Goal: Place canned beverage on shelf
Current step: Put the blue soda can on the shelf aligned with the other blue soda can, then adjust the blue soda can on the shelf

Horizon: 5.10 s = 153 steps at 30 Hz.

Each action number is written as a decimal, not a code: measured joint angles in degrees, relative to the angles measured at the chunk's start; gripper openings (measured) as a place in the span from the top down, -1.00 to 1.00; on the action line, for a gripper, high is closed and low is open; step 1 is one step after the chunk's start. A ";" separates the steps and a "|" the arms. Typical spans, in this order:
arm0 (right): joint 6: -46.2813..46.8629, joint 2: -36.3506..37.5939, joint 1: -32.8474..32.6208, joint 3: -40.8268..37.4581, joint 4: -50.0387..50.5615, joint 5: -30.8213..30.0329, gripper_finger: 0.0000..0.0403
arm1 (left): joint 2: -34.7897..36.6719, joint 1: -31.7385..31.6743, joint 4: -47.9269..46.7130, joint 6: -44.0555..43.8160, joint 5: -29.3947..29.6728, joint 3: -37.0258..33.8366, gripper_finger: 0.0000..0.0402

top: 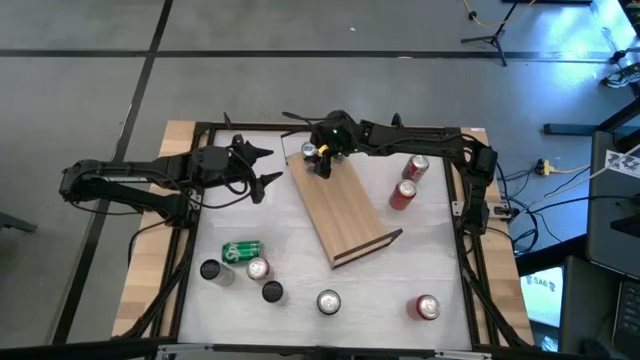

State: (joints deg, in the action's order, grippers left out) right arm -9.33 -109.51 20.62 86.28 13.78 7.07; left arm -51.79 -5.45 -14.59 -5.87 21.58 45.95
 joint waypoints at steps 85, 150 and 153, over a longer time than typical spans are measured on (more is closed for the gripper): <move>-12.19 0.66 9.42 16.55 39.09 2.50 -0.69 | 0.00 0.01 -0.01 0.02 0.00 0.02 -0.55; -16.66 0.61 9.35 10.57 29.33 6.70 -0.15 | 0.00 0.00 0.00 0.00 0.01 0.02 -0.55; -16.87 0.61 9.35 10.56 29.31 7.24 -0.18 | 0.00 0.01 0.00 0.01 0.01 0.02 -0.55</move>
State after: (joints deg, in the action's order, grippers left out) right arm -26.20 -108.90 29.98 96.84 43.09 14.31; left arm -51.79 -5.44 -14.59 -5.86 21.59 45.98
